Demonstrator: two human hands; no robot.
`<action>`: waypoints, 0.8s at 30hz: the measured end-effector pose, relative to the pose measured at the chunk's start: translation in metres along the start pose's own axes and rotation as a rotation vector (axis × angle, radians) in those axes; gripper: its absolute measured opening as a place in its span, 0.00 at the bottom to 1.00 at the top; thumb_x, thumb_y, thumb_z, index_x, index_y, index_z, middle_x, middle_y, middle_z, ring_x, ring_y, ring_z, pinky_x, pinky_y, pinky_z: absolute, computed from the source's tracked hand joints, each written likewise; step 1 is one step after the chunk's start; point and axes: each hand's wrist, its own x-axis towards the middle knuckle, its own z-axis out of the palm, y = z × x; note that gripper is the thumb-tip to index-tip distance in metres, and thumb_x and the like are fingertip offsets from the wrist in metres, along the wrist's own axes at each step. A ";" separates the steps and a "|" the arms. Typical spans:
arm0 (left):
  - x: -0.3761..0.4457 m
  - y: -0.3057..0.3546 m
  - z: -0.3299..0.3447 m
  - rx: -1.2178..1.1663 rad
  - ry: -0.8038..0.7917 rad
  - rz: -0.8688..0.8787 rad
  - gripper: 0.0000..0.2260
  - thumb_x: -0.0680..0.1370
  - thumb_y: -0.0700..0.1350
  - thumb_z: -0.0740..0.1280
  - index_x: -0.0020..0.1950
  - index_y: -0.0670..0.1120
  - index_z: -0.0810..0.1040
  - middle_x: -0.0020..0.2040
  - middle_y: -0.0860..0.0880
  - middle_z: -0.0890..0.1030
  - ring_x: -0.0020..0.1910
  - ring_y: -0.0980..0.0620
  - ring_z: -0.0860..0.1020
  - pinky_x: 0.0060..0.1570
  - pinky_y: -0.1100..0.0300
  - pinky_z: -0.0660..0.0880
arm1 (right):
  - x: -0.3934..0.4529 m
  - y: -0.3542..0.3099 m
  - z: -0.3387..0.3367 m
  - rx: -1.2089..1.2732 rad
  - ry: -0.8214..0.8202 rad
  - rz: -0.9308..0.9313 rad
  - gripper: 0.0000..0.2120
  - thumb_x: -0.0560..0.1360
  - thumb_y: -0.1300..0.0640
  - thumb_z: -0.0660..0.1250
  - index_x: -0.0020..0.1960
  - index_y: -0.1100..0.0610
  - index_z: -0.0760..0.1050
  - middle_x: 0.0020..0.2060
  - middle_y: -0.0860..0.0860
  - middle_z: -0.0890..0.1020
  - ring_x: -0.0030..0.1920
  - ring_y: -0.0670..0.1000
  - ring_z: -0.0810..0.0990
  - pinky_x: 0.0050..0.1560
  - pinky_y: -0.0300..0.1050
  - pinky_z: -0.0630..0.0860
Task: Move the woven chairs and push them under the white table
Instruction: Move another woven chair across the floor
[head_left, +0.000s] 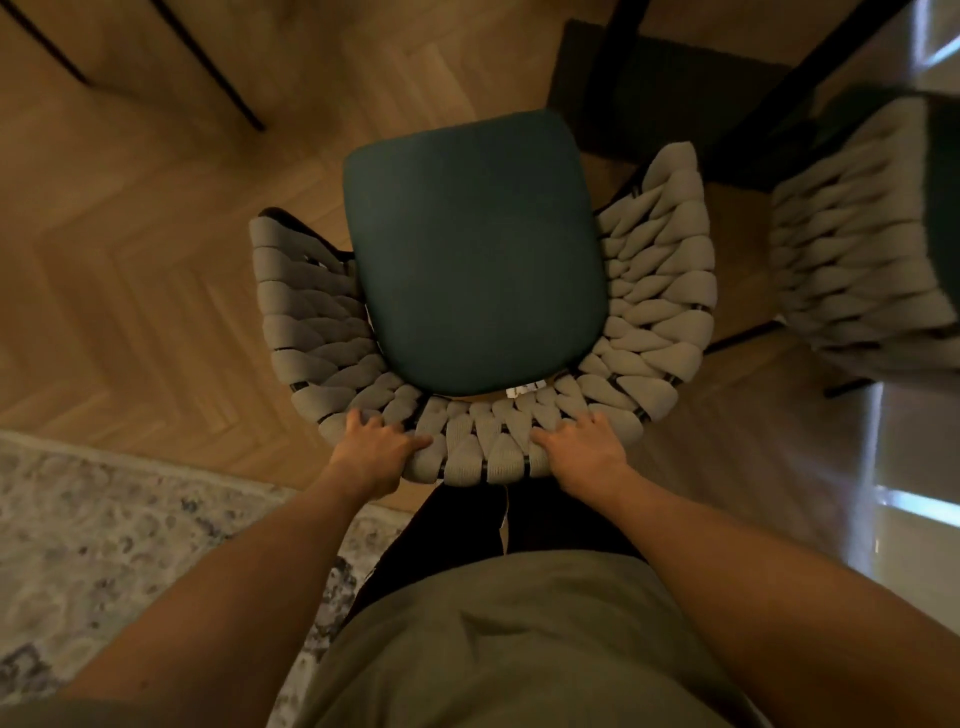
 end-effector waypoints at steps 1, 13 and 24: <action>0.002 -0.003 -0.002 0.036 0.001 0.019 0.28 0.80 0.48 0.61 0.78 0.64 0.57 0.70 0.48 0.73 0.68 0.42 0.70 0.69 0.38 0.58 | -0.004 -0.004 0.005 0.028 -0.002 0.017 0.24 0.80 0.55 0.62 0.75 0.47 0.65 0.63 0.55 0.79 0.67 0.59 0.72 0.65 0.55 0.65; 0.023 -0.017 -0.041 0.355 0.123 0.152 0.28 0.79 0.50 0.64 0.77 0.65 0.60 0.69 0.53 0.74 0.68 0.46 0.70 0.69 0.42 0.58 | -0.022 -0.036 0.038 0.351 -0.014 0.162 0.28 0.78 0.56 0.66 0.76 0.48 0.64 0.64 0.56 0.78 0.66 0.60 0.72 0.63 0.56 0.68; 0.010 0.014 -0.035 0.069 0.305 0.054 0.32 0.73 0.44 0.71 0.77 0.51 0.67 0.75 0.42 0.66 0.77 0.39 0.60 0.77 0.43 0.53 | -0.059 -0.014 0.083 0.718 0.280 0.200 0.32 0.74 0.50 0.68 0.77 0.47 0.65 0.71 0.49 0.74 0.72 0.54 0.67 0.75 0.53 0.62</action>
